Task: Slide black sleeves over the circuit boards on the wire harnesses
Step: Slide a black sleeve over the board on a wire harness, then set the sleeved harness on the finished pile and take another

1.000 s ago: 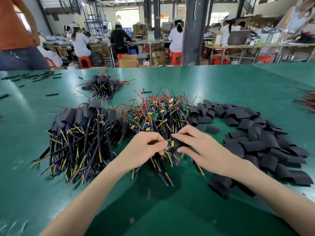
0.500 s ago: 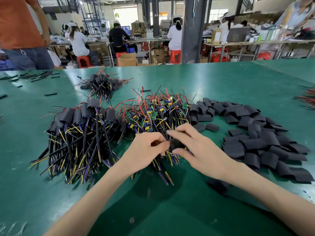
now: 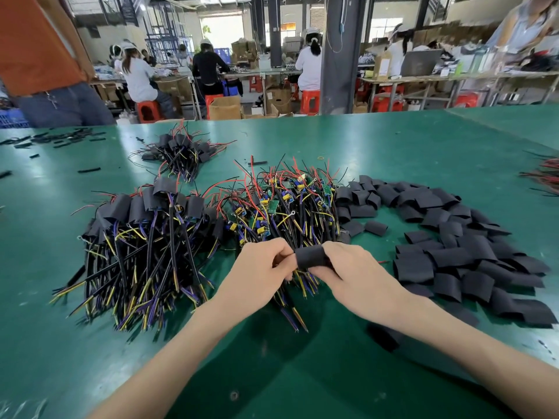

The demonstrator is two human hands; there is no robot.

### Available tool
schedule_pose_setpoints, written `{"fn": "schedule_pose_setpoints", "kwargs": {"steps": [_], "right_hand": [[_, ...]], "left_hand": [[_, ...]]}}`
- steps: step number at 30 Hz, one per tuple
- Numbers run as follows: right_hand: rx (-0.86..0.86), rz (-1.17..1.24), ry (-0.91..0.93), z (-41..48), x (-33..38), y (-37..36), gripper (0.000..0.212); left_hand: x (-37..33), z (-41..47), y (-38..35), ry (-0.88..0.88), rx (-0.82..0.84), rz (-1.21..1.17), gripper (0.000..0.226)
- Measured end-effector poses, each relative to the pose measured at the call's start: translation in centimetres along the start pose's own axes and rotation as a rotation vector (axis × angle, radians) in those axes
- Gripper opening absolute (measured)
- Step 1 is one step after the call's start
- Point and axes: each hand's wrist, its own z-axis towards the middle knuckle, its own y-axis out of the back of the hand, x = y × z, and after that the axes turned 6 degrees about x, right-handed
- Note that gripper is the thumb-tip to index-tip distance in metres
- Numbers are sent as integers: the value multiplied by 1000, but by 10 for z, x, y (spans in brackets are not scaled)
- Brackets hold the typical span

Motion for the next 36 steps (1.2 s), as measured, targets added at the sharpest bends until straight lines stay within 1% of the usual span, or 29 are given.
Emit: {"fn": "schedule_pose_setpoints", "kwargs": {"steps": [1,3,4,5,6,7,8,10,12,13,15,17,20,24,26,28,29,31,33,35,36], "right_hand": [[8,33,5,1,0,-1,15],[-28,50,14,3,-3,-2,5],[-77,26,-2,4,-7,-3,14],[-133,-12,-34,7,-12,-3,24],[-203,-49,-88,10,-18,-1,30],[-264,-80,-149,13,-25,2,29],[-290,-82,-218,15,-31,5,26],[-269,-20,-331,19,-43,9,17],[-227,64,-372,22,-50,9,16],[-206,98,-378,23,-51,8,20],[-160,110,-386,26,-49,6,26],[-135,101,-393,27,-46,3,30],[-99,116,-384,29,-44,1,32],[-44,108,-398,31,-44,2,20],[-50,141,-431,32,-48,4,23],[-40,281,-474,33,-51,8,29],[-35,423,-495,33,-52,11,28],[-36,794,-514,34,-49,17,18],[-38,1202,-534,33,-47,22,10],[-6,1564,-522,31,-44,26,11],[14,1691,-495,30,-44,29,12]], "left_hand": [[1,1,1,0,-2,16,18],[3,3,4,-11,-41,35,18],[3,4,7,-24,-108,51,17],[2,4,10,-43,-221,64,14],[2,4,16,-72,-373,71,8],[3,4,23,-103,-533,64,5],[4,4,31,-130,-676,67,14],[15,7,51,-153,-843,152,25],[31,10,71,-50,-923,345,26],[41,10,79,35,-937,461,27],[61,10,89,213,-894,637,28],[74,8,90,360,-806,686,29],[81,8,88,434,-779,694,28],[78,8,85,506,-820,696,26],[74,8,82,518,-810,699,26],[67,8,80,495,-813,694,29],[63,9,79,459,-829,687,32],[52,11,75,318,-887,673,39],[42,11,70,136,-934,649,38],[36,11,62,9,-929,600,34],[33,11,58,-23,-914,571,31]]}}
